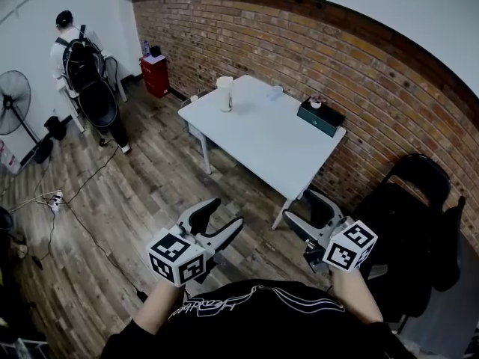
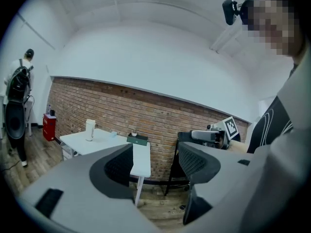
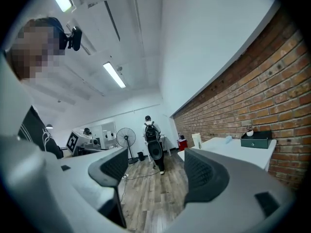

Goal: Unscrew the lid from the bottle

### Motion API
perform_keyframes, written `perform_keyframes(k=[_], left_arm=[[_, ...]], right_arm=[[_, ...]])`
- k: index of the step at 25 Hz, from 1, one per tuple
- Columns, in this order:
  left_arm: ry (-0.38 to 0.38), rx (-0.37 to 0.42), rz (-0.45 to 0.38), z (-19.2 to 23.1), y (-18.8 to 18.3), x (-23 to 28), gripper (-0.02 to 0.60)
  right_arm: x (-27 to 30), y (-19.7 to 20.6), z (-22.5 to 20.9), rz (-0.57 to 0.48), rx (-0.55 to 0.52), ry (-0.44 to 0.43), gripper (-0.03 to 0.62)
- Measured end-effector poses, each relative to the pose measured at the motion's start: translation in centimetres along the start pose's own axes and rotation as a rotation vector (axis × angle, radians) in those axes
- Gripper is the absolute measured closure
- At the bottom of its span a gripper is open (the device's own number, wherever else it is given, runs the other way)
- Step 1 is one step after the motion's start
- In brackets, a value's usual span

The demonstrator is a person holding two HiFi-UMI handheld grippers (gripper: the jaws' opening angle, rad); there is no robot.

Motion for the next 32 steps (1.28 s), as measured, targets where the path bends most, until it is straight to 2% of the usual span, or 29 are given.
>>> perform_keyframes(k=[3,8,15,20,24,30,32], left_arm=[[-0.032,-0.021,-0.002,2.0,0.2,-1.8,0.272],[-0.088,-0.05,-0.012,5.2,1.0,-4.8,0.261],[-0.116,-0.084,0.01,9.2,2.1,-2.7,0.253],[-0.119,-0.098,0.033,13.0,1.4,-0.5,0.25],[-0.143,-0.106,0.054,18.1,0.3,2.3,0.25],[-0.167,-0.116,0.098,26.5,-2.7,8.6,0.25],[-0.163,-0.112,0.109,29.0,-3.8,10.9,0.25]], right_arm=[[1.5,0.6,0.4,-0.001,0.014,0.003,0.227],[3.8,2.0,1.8,0.021,0.016,0.006,0.203],[7.3,4.7,-0.4,0.063,0.032,0.001,0.171],[11.1,5.8,-3.8,0.065,0.08,0.004,0.171],[16.0,6.5,-8.2,0.067,0.099,0.011,0.169],[24.7,5.2,-15.5,0.066,0.056,0.023,0.169],[27.2,4.9,-17.4,0.075,0.023,0.027,0.15]])
Point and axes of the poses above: the fingertips, and each gripper's own axes: x forward along the fingers, z to its left, y out of its underside, the point moved 2 cm from there along -x, backward along the fingers, and after that the axes turned 8 degrees about -x, right-handed, at the moved point
